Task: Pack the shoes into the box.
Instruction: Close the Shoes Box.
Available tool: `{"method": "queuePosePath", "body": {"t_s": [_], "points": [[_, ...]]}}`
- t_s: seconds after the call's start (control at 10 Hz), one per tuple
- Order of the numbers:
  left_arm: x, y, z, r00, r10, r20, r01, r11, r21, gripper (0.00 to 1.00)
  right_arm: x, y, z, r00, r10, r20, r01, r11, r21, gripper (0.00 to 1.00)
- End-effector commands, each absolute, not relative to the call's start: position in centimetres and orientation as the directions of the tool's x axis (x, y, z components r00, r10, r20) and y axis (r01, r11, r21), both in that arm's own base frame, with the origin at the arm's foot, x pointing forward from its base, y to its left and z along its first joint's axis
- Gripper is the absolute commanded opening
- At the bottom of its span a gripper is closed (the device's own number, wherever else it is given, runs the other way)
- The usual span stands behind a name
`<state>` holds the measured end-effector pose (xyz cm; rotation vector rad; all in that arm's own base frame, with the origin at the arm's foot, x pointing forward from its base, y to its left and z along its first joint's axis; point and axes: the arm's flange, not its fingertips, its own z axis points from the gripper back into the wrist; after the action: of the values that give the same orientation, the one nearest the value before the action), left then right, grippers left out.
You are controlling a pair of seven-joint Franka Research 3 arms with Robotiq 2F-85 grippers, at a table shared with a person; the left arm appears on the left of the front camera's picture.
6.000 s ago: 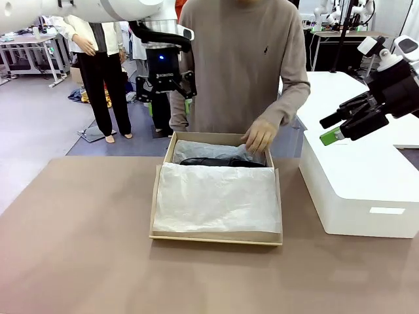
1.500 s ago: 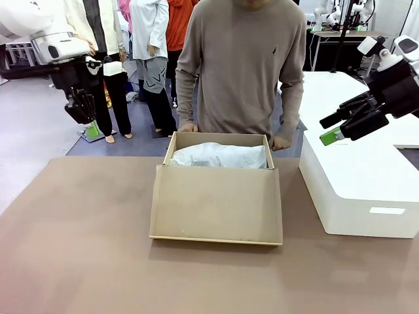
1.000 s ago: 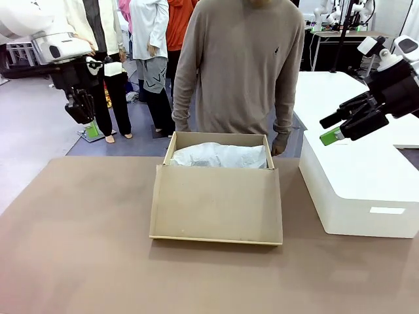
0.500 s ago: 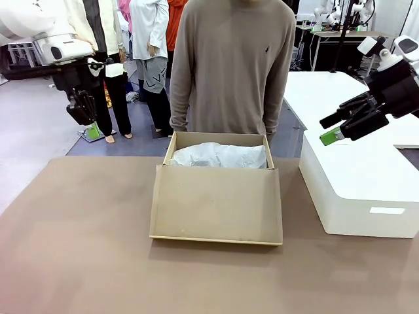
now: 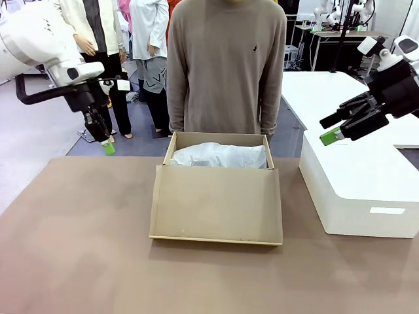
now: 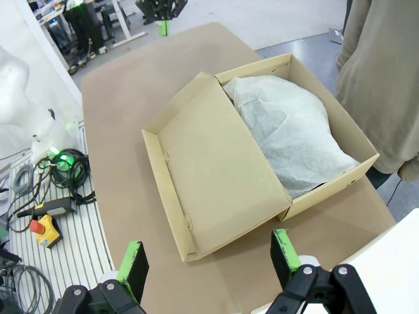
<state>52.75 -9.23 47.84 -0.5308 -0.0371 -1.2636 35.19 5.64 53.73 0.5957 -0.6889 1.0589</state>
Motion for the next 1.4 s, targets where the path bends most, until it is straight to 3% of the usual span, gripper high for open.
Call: {"method": "queuePosePath", "body": {"t_s": [0.0,0.6,1.3], "points": [[52.4,-9.1,46.0,0.4,-0.849,0.344,0.885,0.26,-0.387,0.0,35.6,5.8,53.7,0.298,0.552,0.779,-0.928,0.357,0.102,1.0],[53.0,-9.8,39.8,0.45,-0.807,0.382,0.877,0.317,-0.362,0.0,35.6,5.8,53.7,0.298,0.552,0.779,-0.928,0.357,0.102,1.0],[53.4,-9.9,40.0,0.449,-0.821,0.353,0.874,0.322,-0.363,0.0,35.6,5.8,53.7,0.298,0.552,0.779,-0.928,0.357,0.102,1.0]]}}
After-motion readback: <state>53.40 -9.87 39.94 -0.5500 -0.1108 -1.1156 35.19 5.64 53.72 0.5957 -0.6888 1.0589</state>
